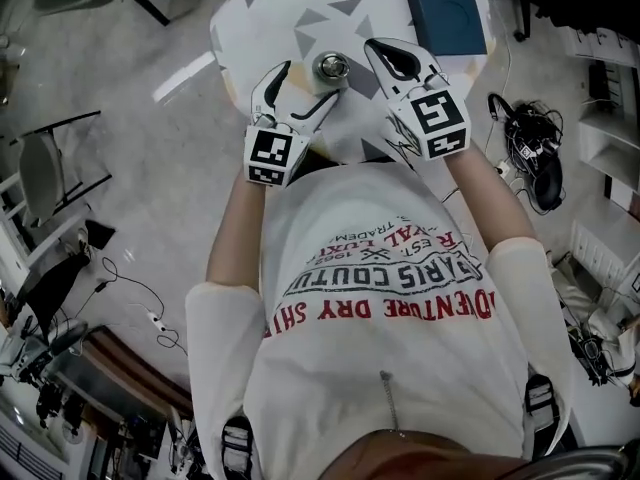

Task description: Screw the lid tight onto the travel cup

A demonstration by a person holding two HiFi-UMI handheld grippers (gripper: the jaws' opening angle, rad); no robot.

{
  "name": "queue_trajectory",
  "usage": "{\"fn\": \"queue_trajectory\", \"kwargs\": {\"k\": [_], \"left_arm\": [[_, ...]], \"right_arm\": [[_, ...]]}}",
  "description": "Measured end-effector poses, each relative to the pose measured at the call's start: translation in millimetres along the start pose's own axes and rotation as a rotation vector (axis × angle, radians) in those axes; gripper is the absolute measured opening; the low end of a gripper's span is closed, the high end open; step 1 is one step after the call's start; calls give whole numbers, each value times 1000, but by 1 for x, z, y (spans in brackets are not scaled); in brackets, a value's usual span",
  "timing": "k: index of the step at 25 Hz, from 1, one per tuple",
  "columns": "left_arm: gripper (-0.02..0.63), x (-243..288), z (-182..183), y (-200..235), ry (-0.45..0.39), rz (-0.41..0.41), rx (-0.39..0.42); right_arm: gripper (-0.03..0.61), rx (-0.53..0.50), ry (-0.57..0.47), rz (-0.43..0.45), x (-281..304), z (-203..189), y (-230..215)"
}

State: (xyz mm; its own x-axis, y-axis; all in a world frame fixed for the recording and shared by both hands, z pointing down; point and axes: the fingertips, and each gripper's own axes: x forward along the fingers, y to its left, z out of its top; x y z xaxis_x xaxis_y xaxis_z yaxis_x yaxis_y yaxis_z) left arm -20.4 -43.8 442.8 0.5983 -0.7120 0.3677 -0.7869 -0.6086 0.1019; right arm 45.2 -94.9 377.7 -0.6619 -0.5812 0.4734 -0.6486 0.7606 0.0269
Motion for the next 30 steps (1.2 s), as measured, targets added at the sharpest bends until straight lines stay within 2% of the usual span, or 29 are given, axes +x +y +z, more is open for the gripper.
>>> {"fn": "queue_trajectory", "kwargs": {"k": [1,2,4,8,10,14,21,30], "left_arm": [[388,-7,15,3,-32,24,-1],[339,-13,29,8,-61,57,0],[197,-27,54,19,-104,141,5],[50,-54,97,41,-182,270,-58],[12,-66,116,47,-221,307,-61],[12,-81,146,43,-254,313,14],[12,-95,185,43,-308,294,17],[12,-102,195,46,-319,295,28]], "right_arm": [[11,-3,-16,7,-1,3,1],[11,-3,-29,19,-2,6,4],[11,7,-60,54,-6,14,10],[10,31,-122,75,-21,33,10],[11,31,-146,57,-28,42,6],[9,0,-181,12,-41,59,1],[9,-38,-245,-10,-52,88,1],[9,-42,-249,-32,-55,91,-2]]}}
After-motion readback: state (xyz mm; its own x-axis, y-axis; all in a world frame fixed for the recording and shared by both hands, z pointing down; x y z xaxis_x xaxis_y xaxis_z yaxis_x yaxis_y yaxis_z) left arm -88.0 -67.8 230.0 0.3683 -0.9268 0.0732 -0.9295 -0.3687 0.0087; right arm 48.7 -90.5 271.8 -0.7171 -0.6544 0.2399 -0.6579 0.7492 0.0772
